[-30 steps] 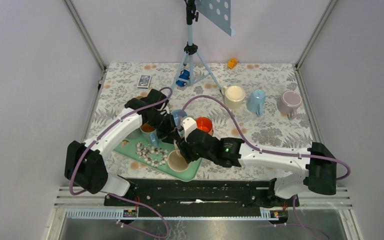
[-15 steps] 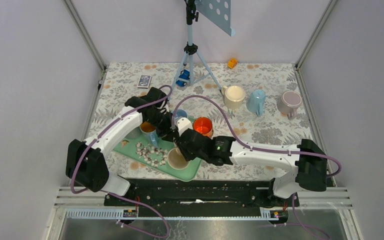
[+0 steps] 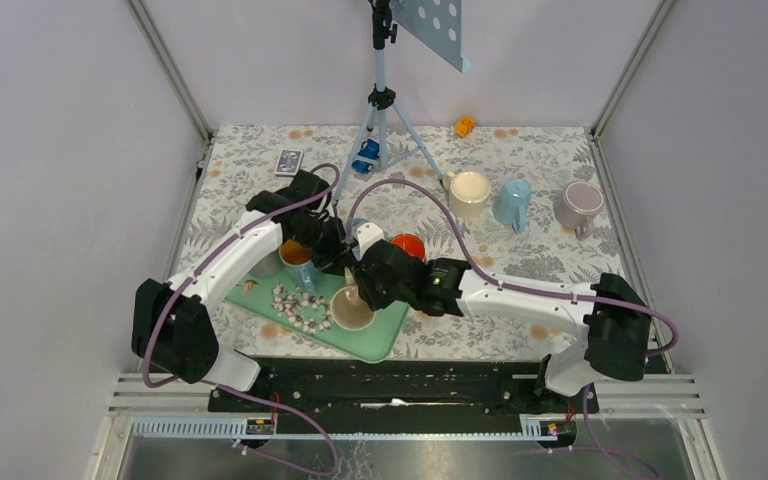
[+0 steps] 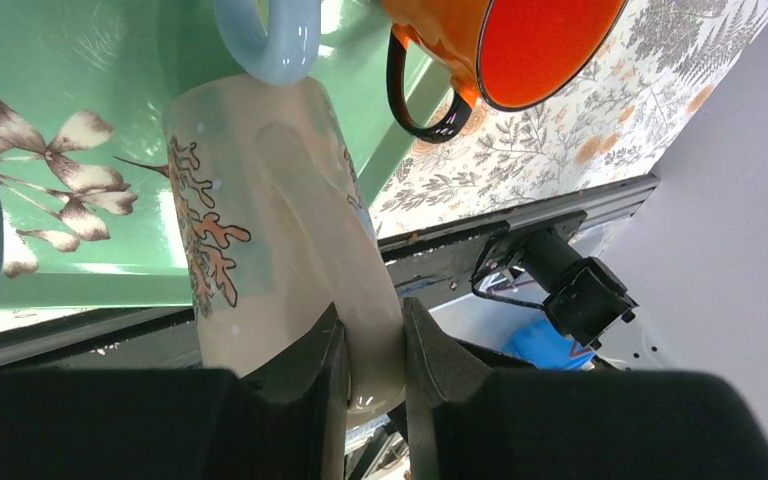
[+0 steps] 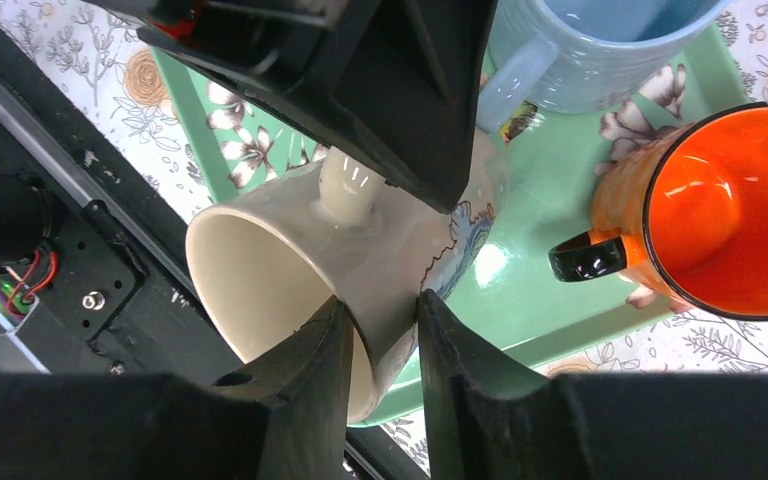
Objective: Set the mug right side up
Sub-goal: Place the cup on the tray.
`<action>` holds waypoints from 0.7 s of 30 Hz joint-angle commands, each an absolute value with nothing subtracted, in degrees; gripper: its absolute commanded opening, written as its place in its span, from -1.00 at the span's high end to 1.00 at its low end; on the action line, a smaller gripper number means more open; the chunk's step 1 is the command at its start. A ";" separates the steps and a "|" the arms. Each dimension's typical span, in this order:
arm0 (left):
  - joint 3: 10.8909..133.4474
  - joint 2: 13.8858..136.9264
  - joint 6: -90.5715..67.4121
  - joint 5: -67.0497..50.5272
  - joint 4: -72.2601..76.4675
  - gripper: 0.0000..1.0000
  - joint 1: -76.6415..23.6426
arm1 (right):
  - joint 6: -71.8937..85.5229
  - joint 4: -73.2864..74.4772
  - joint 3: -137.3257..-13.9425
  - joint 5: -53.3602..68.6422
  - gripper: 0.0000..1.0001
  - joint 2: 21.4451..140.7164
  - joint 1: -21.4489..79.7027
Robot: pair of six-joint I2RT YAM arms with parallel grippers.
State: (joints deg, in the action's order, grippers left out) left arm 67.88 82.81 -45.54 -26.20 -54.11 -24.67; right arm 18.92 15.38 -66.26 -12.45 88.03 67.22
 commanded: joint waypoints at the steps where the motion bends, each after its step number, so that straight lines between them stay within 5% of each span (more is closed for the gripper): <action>1: 68.24 80.46 -43.35 -21.43 -54.58 0.67 -22.96 | 19.77 16.39 -69.19 -11.35 0.41 88.33 63.55; 21: 66.96 77.41 -42.60 -16.16 -54.23 0.17 -20.87 | 16.56 16.21 -74.98 -5.72 0.49 94.51 61.12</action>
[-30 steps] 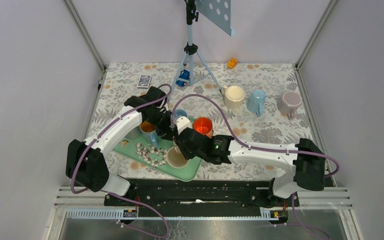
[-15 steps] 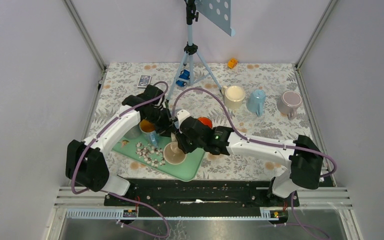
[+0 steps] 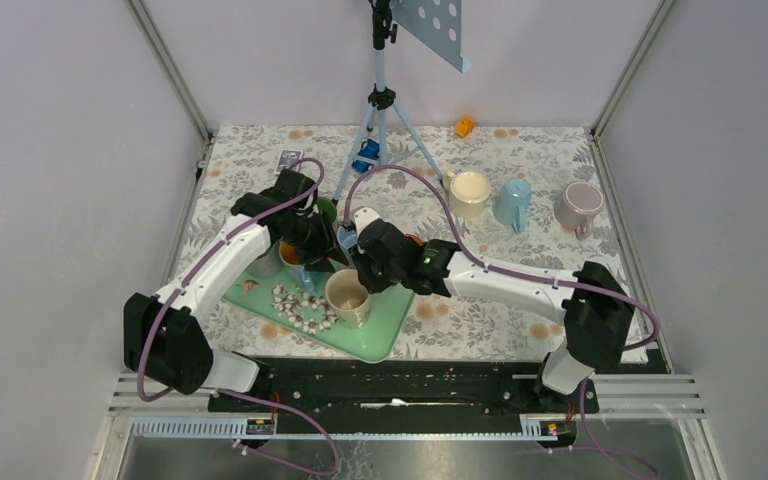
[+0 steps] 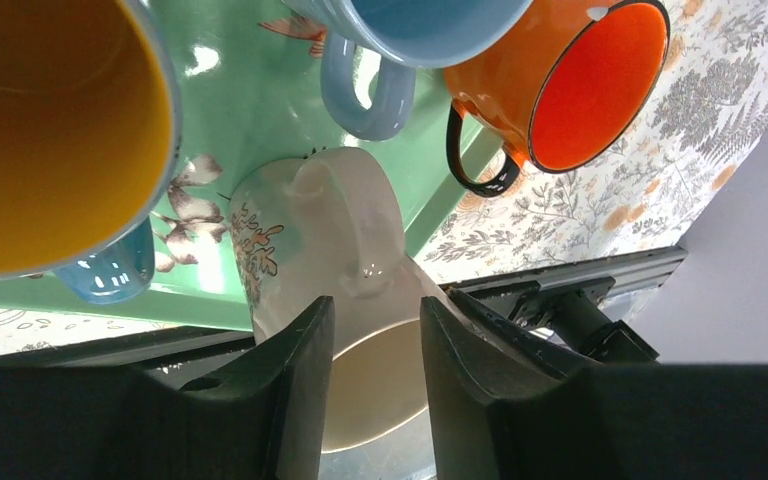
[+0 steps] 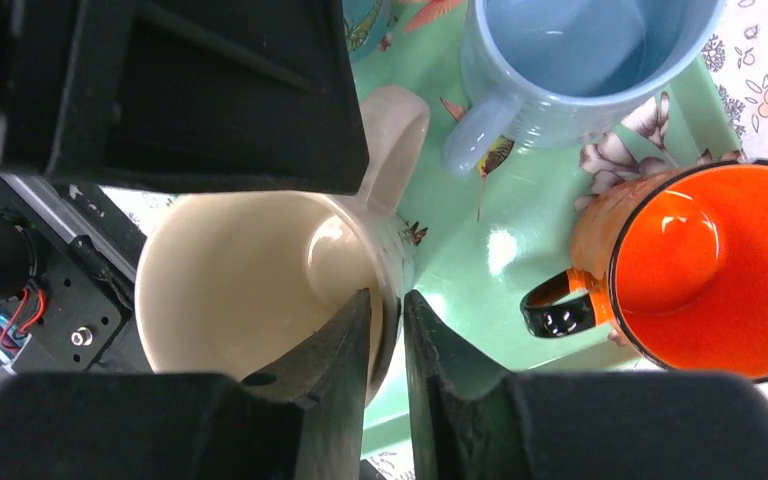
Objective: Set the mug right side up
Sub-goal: Place the cup on the tray.
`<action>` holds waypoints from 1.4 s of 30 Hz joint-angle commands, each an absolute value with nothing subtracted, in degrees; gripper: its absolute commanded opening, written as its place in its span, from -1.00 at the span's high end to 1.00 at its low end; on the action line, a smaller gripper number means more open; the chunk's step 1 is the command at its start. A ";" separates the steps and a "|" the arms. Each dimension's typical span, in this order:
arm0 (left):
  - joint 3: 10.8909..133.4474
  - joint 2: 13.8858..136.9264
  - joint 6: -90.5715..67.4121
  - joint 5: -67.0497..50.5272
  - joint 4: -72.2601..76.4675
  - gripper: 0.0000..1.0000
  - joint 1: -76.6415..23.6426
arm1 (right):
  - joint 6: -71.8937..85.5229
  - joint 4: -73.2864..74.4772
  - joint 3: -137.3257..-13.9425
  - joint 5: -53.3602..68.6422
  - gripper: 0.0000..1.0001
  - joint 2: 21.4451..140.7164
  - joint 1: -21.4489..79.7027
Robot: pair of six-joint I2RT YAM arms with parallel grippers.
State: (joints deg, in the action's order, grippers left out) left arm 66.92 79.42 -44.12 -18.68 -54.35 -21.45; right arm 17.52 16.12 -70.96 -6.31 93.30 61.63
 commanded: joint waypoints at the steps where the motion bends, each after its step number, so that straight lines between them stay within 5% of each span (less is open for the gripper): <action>1: 66.99 77.25 -42.43 -15.91 -54.23 0.16 -20.70 | 16.48 16.39 -75.58 -5.73 0.49 95.05 61.12; 21: 70.21 65.80 -38.76 -3.42 -58.86 -0.15 -18.20 | 12.74 17.51 -84.65 -13.30 0.55 103.69 60.94; 37: 62.94 55.96 -38.92 -14.25 -54.66 -0.19 -18.28 | 11.89 8.72 -79.36 -10.11 0.55 99.48 60.91; 42: 61.21 53.90 -38.00 -17.83 -53.30 -0.22 -18.36 | 10.95 8.73 -78.38 -9.07 0.40 99.02 60.90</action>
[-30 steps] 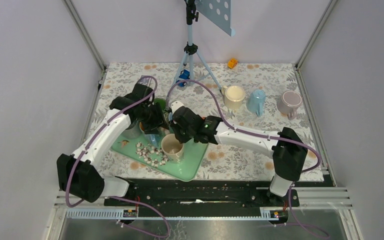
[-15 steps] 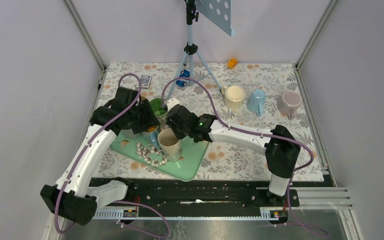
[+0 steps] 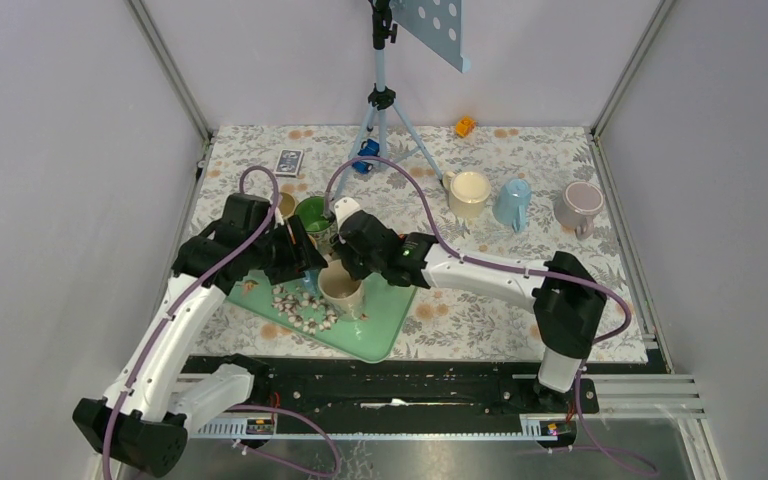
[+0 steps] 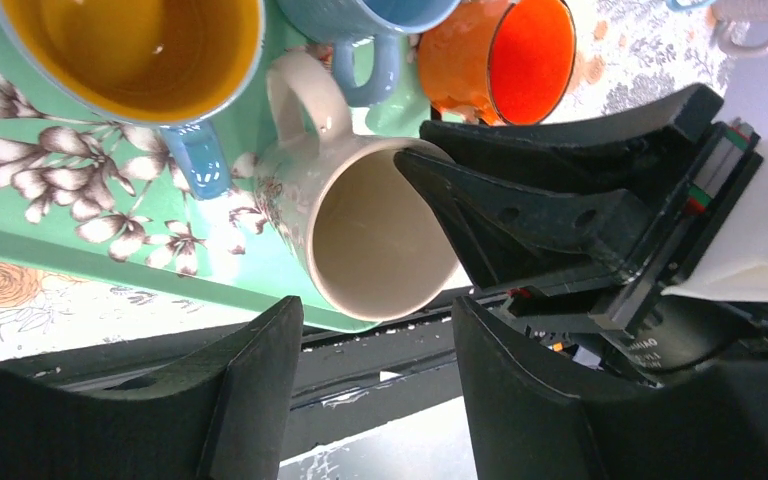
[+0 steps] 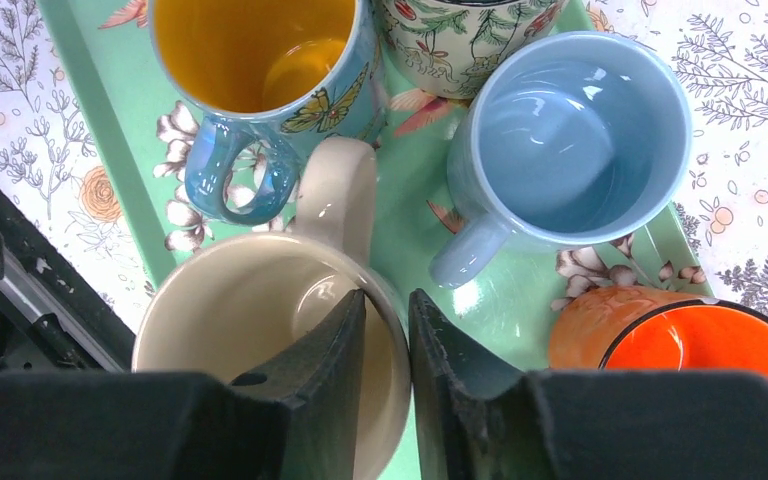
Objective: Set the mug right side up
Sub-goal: Place the cup on the tray.
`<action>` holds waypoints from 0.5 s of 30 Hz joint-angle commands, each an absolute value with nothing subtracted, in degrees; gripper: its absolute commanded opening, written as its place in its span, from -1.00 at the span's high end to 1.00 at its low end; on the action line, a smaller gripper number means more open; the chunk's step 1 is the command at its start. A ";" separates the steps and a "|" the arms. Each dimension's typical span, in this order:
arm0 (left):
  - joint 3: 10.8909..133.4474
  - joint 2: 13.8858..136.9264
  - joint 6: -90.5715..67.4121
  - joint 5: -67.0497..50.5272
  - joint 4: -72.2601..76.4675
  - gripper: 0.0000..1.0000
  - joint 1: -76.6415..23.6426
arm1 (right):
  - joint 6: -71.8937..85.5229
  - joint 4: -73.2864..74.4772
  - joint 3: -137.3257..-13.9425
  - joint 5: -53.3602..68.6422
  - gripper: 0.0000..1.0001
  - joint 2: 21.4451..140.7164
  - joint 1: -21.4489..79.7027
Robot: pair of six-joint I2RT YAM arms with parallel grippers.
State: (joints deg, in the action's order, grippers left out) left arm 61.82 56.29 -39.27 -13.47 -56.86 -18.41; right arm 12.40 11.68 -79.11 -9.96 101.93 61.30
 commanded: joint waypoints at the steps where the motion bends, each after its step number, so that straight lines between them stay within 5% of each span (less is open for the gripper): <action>1: 60.92 53.57 -37.91 -18.32 -53.19 -0.23 -18.32 | 10.84 9.01 -78.20 -8.91 0.36 98.91 60.85; 9: 58.58 51.92 -38.39 -19.87 -52.62 -0.25 -18.46 | 9.67 10.26 -76.26 -6.77 0.35 98.10 60.90; 15: 57.99 51.39 -38.89 -20.13 -51.86 -0.25 -18.41 | 8.01 10.31 -76.30 -6.40 0.51 98.94 60.89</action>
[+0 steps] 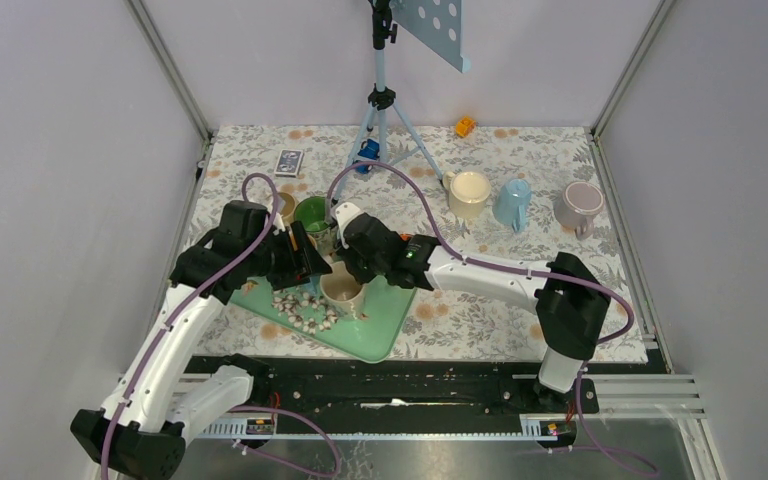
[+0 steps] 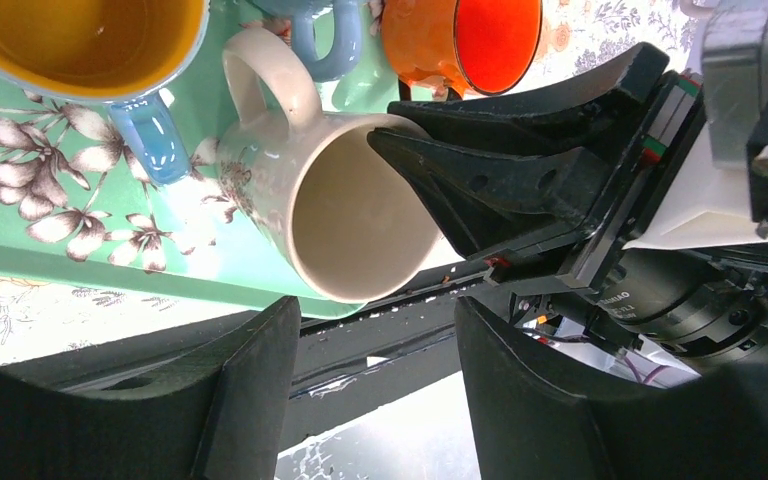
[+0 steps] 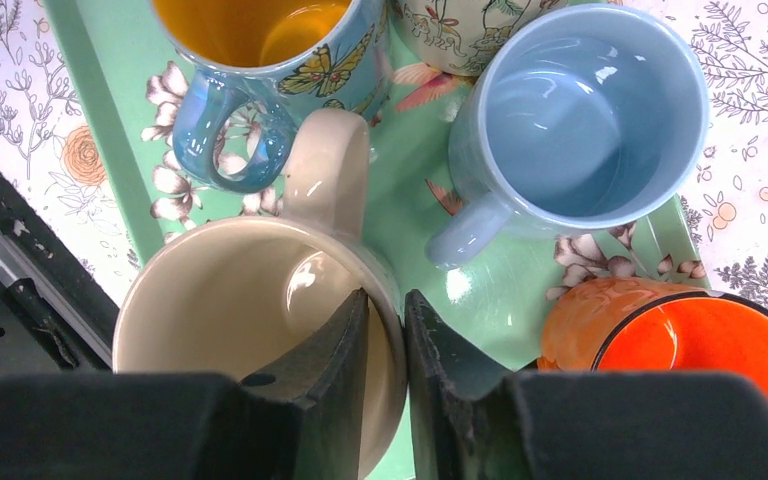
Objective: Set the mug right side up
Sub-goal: Place the cup on the tray.
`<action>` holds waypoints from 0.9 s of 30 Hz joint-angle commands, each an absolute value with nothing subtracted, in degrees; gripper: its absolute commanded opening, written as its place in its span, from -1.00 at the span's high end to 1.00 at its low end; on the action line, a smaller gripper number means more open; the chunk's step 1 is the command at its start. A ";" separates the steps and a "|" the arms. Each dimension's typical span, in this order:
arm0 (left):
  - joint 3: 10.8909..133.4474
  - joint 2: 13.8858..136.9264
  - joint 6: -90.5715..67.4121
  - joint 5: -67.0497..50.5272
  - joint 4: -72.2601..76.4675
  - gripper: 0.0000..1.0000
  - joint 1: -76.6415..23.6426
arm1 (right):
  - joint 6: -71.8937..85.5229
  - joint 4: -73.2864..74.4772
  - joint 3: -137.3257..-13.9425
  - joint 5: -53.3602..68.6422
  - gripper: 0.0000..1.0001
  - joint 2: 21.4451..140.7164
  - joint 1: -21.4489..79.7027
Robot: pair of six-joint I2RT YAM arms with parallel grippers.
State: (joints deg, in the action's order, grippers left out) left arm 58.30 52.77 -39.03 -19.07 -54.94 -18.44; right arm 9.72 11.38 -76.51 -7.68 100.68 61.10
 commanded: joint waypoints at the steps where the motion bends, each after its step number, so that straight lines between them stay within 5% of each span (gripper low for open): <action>1: 57.95 51.41 -38.93 -20.06 -51.89 -0.25 -18.45 | 7.88 9.91 -76.33 -6.75 0.55 98.90 60.91; 10: 57.51 50.91 -39.14 -19.80 -51.94 -0.25 -18.46 | 4.81 4.29 -77.21 -6.43 0.82 100.60 60.50; 27: 56.60 50.09 -39.05 -19.65 -51.86 -0.25 -18.45 | -1.58 -6.69 -77.69 -1.15 0.82 104.76 56.42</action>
State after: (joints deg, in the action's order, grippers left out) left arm 56.73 50.83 -39.07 -19.16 -54.11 -18.44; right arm 2.04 -0.99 -74.96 -2.15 103.24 57.43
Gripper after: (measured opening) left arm 0.625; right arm 0.177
